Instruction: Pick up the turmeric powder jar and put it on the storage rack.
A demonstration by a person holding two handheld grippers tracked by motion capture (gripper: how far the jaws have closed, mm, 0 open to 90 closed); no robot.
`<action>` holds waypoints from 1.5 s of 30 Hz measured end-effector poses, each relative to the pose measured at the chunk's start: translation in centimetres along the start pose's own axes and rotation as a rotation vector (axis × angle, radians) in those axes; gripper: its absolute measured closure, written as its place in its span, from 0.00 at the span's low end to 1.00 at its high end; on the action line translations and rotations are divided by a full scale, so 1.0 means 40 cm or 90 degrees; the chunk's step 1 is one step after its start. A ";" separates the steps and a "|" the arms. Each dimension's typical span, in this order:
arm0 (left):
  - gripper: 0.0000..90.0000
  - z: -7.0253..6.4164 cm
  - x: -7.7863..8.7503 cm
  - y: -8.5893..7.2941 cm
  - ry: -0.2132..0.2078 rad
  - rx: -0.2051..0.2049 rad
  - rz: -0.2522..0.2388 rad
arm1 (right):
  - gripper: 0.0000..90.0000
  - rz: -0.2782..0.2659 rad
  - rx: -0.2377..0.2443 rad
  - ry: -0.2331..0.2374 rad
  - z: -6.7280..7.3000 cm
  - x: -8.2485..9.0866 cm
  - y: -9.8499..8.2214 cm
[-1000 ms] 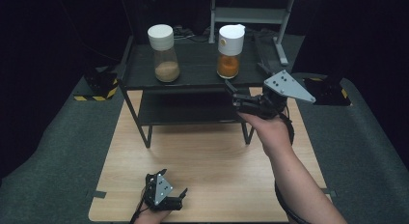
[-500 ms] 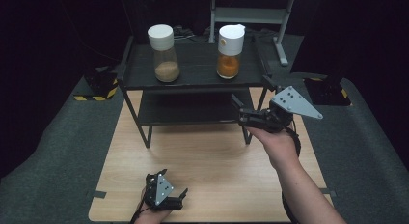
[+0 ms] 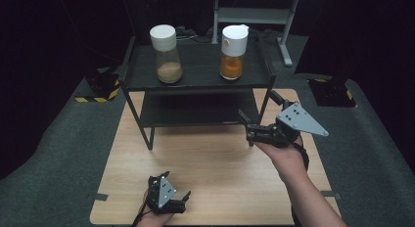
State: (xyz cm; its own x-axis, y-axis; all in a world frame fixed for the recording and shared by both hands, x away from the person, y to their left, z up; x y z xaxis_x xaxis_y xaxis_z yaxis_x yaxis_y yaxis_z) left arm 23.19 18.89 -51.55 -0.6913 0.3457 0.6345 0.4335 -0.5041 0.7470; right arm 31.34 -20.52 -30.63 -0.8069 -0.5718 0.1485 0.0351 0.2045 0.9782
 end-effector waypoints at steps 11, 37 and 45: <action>0.02 -0.001 0.000 0.001 0.002 -0.002 0.001 | 0.00 0.022 0.021 -0.001 0.015 0.022 -0.069; 0.02 -0.008 -0.002 0.003 0.006 -0.015 0.006 | 0.00 0.119 0.054 -0.016 0.047 0.063 -0.294; 0.02 -0.010 -0.002 0.004 0.008 -0.019 0.009 | 0.00 0.164 0.052 -0.025 0.040 0.072 -0.377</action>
State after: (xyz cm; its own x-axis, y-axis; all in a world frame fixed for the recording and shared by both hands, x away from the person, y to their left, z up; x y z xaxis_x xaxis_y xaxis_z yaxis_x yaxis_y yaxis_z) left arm 23.11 18.46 -51.55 -0.6922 0.3292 0.6422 0.4257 -0.5323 0.7317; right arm 27.55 -24.00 -45.18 -0.8000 -0.4615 0.3834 0.1958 0.4031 0.8939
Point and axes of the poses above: each handheld gripper's, and its own axes: x roughly backward along the jaws, y roughly out of its top, z roughly to its left, the point moved 8 cm from there along -x, roughly forward along the jaws, and after that the axes turned 12 degrees about z, right-handed, at the moved point
